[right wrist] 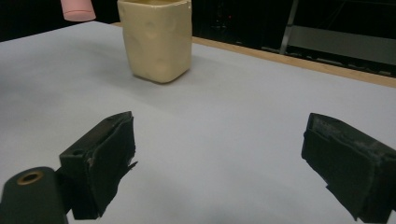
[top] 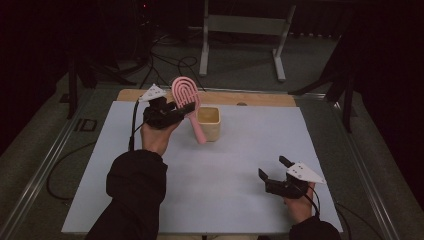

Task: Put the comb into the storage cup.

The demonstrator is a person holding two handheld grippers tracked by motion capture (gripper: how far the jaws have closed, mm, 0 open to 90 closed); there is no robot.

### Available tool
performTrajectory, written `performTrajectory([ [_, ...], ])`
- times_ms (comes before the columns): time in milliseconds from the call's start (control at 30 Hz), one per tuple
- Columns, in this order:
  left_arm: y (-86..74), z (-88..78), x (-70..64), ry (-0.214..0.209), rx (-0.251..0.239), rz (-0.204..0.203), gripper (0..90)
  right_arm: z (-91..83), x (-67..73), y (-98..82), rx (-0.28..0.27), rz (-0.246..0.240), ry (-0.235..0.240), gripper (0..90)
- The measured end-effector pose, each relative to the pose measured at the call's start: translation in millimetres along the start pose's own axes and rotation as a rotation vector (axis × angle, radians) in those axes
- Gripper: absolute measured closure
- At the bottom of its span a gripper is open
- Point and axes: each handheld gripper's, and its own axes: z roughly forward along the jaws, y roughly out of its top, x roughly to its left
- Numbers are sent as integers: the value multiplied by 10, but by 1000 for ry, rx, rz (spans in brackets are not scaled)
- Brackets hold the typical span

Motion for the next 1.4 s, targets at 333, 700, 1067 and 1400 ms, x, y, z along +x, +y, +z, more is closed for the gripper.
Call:
performTrajectory([
  [333,50,36,20,8,5,7,643,1,-2,-1,1,1,1,94],
  [700,128,54,52,27,2,16,643,1,-5,-2,1,4,3,95],
  [1067,224,85,59,51,12,43,643,-1,-13,-2,1,7,0,95],
  [1400,286,115,65,71,18,60,643,-1,-13,-1,-2,7,0,95],
])
